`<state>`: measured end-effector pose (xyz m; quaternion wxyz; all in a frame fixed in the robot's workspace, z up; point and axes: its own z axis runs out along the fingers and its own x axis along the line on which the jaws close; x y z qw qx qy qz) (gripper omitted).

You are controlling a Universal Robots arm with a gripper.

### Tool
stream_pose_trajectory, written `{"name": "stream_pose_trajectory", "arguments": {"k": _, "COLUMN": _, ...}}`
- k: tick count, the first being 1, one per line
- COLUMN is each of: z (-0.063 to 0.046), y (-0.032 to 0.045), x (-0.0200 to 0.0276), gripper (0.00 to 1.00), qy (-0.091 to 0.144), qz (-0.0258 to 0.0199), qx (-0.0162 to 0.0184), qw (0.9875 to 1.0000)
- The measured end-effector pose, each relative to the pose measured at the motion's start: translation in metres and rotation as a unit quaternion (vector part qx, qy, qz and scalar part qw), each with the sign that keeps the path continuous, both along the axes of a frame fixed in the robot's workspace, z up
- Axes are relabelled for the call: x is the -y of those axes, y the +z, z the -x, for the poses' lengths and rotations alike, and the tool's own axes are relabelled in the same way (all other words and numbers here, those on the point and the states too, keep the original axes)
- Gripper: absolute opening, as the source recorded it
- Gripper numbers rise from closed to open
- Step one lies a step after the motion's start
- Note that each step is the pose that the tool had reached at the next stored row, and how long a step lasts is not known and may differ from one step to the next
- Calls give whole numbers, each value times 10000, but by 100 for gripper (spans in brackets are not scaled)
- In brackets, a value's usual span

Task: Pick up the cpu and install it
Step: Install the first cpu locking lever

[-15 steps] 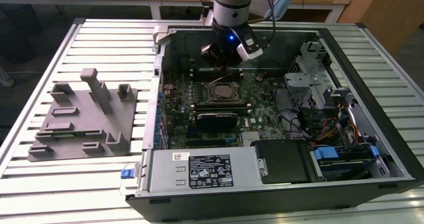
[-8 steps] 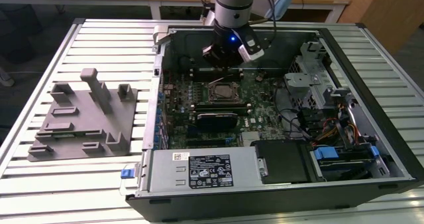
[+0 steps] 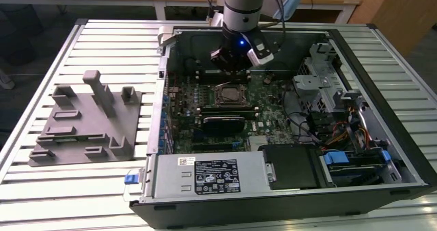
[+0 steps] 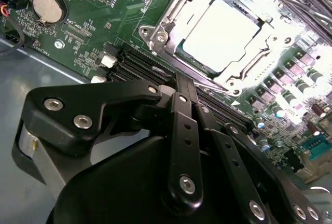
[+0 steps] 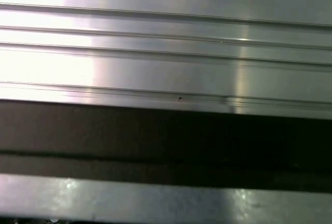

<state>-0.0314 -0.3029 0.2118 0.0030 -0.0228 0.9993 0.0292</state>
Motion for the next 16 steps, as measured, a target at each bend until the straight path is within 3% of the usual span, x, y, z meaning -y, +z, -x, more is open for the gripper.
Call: {"name": "stream_pose_trajectory", "arguments": {"k": 16, "z": -61, "y": -126, "x": 0, "gripper": 11, "qy": 18, "qz": 0, "qx": 0, "qw": 10000}}
